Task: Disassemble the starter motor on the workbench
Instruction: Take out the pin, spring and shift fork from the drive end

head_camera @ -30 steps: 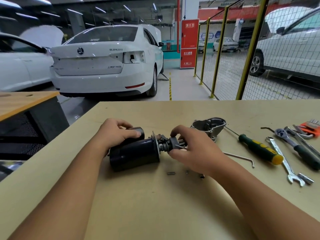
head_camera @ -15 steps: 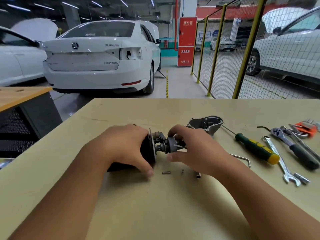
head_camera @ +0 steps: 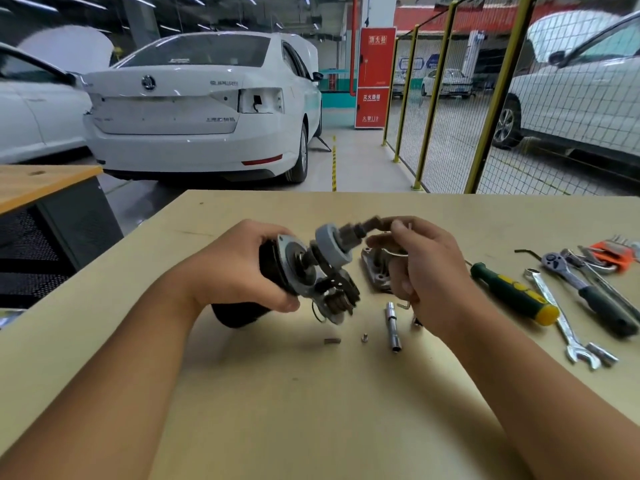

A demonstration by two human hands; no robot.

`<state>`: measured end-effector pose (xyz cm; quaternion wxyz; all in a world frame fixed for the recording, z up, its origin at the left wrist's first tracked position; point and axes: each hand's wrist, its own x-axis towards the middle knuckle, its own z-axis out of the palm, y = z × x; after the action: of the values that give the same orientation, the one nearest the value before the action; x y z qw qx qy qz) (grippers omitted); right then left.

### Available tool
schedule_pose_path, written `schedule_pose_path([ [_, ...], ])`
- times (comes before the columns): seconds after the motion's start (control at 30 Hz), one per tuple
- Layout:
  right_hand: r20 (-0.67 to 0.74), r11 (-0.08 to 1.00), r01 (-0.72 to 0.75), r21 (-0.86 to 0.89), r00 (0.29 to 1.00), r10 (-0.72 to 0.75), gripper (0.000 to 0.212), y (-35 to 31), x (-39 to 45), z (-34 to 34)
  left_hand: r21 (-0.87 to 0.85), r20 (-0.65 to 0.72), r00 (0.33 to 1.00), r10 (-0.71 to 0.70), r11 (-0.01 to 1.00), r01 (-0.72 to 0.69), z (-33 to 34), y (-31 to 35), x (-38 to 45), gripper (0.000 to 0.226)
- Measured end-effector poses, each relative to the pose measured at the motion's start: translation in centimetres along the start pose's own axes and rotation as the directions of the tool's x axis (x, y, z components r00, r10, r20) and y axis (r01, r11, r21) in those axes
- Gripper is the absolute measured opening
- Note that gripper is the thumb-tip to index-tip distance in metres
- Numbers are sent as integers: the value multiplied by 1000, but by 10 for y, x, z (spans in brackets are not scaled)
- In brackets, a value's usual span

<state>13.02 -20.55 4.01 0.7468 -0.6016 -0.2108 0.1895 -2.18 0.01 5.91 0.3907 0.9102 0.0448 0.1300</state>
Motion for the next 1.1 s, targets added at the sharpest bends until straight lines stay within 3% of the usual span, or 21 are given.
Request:
schedule_pose_path([
  [0.13,157,987,111,-113,983,-92,24,4,-8,6,-278,-125,984,126,948,-156,4,-6,1,47],
  [0.3,407,981,195,-22,898,-170,22,11,-16,17,-435,-196,979,58,890,-140,17,-17,8,59],
  [0.43,407,953,301,11,870,-279,23,9,-24,25,-447,-219,975,23,886,-121,22,-21,12,61],
  [0.5,385,871,448,-199,853,-351,23,10,-25,25,-459,-236,972,13,880,-123,24,-19,13,60],
  [0.6,234,800,447,-401,894,-382,41,14,-24,24,-467,-257,967,-3,876,-122,25,-18,13,55],
  [0.7,165,811,435,-390,900,-403,36,12,-23,24,-471,-274,961,-46,877,-92,25,-17,13,60],
  [0.83,208,772,488,-409,873,-441,25,9,-18,22,-456,-263,964,-39,886,-88,25,-12,15,60],
  [1.1,239,818,451,-356,891,-387,12,10,-14,17,-379,-266,961,-72,925,-36,27,-5,17,51],
])
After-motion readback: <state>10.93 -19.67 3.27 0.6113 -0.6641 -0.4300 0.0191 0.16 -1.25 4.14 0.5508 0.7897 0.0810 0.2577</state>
